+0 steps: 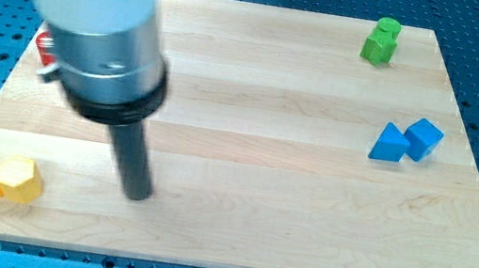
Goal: Move the blue triangle to the left of the cube
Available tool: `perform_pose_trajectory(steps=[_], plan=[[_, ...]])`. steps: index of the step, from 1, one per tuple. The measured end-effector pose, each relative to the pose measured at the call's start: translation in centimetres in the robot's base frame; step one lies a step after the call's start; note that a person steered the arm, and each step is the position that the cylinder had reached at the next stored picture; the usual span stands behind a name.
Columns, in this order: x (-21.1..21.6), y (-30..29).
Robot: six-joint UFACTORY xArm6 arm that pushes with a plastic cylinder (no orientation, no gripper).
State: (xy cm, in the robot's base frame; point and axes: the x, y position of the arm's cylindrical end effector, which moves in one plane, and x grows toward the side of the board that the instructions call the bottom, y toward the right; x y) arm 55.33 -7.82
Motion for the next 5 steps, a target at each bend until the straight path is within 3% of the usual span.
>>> perform_pose_trajectory(steps=[2,5], plan=[[-1.5,18.3],[-6.2,32.6]])
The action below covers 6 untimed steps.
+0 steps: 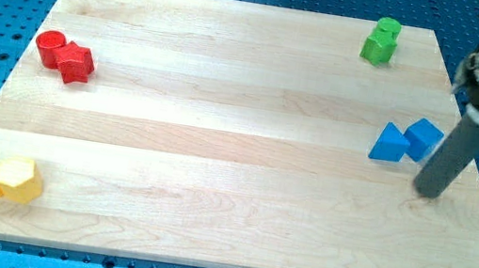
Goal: Move the blue triangle to the left of the cube
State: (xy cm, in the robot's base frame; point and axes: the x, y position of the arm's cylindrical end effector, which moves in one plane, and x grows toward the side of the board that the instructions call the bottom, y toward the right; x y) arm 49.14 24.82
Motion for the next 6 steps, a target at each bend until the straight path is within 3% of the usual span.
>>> perform_pose_trajectory(steps=[2,6], plan=[[-3.7,-0.2],[-2.6,-7.0]])
